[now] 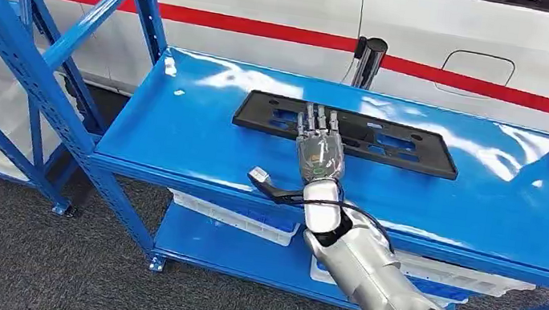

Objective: Take the parts from the cabinet and place them on the table.

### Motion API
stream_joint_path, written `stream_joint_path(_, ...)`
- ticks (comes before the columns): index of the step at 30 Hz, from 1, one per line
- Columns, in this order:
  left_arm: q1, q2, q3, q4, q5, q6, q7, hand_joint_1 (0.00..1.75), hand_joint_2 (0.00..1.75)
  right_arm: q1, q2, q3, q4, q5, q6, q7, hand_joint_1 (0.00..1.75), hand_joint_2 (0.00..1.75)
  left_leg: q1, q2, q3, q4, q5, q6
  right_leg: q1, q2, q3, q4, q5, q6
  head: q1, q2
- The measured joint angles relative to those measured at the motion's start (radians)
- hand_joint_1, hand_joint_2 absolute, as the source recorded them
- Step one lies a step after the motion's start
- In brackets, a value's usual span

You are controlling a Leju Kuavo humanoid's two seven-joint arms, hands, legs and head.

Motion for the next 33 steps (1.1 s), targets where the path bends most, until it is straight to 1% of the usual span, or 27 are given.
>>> stream_joint_path(11,0.000,-0.001,0.000,0.000,0.000,0.002,-0.003,0.00,0.00,-0.007,0.004,0.002,0.014,0.000,0.000,-0.001,0.00,1.75,0.000,0.000,0.000,0.000,0.000,0.000,0.000,0.000,0.000,0.000,0.000,0.000,0.000,0.000)
stream_joint_path(13,0.000,-0.003,0.000,0.000,0.000,0.005,-0.009,0.00,0.00,-0.021,0.013,0.004,0.046,0.000,0.013,-0.003,0.00,1.75,0.000,0.000,0.000,0.000,0.000,0.000,0.000,0.000,0.000,0.000,0.000,0.000,0.000,0.000)
stream_joint_path(14,-0.001,-0.006,0.000,0.000,0.002,0.006,-0.012,0.00,0.00,-0.045,0.024,0.004,0.100,0.000,0.027,-0.007,0.00,1.75,0.000,0.000,0.001,0.000,0.000,0.000,0.000,0.000,0.001,0.000,0.000,0.000,0.000,0.000)
stream_joint_path(15,-0.001,-0.010,0.000,0.000,0.003,0.006,-0.013,0.00,0.00,-0.076,0.034,0.003,0.162,0.000,0.044,0.000,0.00,1.75,-0.001,0.000,0.003,0.000,0.000,0.000,-0.001,0.000,0.003,0.000,0.000,0.000,0.000,0.000)
stream_joint_path(16,-0.001,-0.013,0.000,0.000,0.004,0.006,-0.013,0.00,0.00,-0.091,0.042,0.003,0.195,-0.001,0.057,0.010,0.00,1.75,-0.001,0.000,0.006,0.000,0.000,0.000,-0.001,0.000,0.005,0.000,0.000,0.000,0.000,0.000)
stream_joint_path(18,-0.002,-0.014,0.001,0.000,0.010,0.007,-0.012,0.00,0.00,-0.099,0.045,-0.005,0.210,-0.001,0.088,0.025,0.00,1.75,-0.001,0.000,0.007,0.000,0.000,0.000,-0.001,0.000,0.006,0.000,0.000,0.000,0.000,0.000)
stream_joint_path(21,-0.003,-0.014,0.001,0.000,0.017,0.011,-0.006,0.00,0.00,-0.117,0.049,-0.045,0.232,-0.008,0.135,0.034,0.00,1.75,-0.001,0.000,0.008,0.000,0.000,0.000,-0.001,0.000,0.007,0.000,0.000,0.000,0.000,0.000)
stream_joint_path(26,-0.003,-0.014,0.003,0.000,0.022,0.012,-0.003,0.00,0.00,-0.126,0.052,-0.099,0.255,-0.019,0.140,0.032,0.00,1.75,-0.001,0.000,0.008,0.000,0.000,0.000,-0.001,0.000,0.009,0.000,0.000,0.000,0.000,0.000)
stream_joint_path(30,-0.003,-0.014,0.013,0.000,0.032,0.012,-0.005,0.00,0.00,-0.137,0.065,-0.159,0.266,-0.054,0.151,-0.025,0.00,1.75,-0.001,0.001,0.009,0.000,0.000,0.000,0.000,0.000,0.009,0.000,0.000,0.000,0.000,0.000)
stream_joint_path(33,-0.003,-0.014,0.020,0.000,0.032,0.012,-0.006,0.00,0.00,-0.145,0.073,-0.203,0.271,-0.064,0.161,-0.039,0.00,1.75,-0.001,0.001,0.009,0.000,0.000,0.000,0.000,0.001,0.009,0.000,0.000,0.000,0.000,0.000)
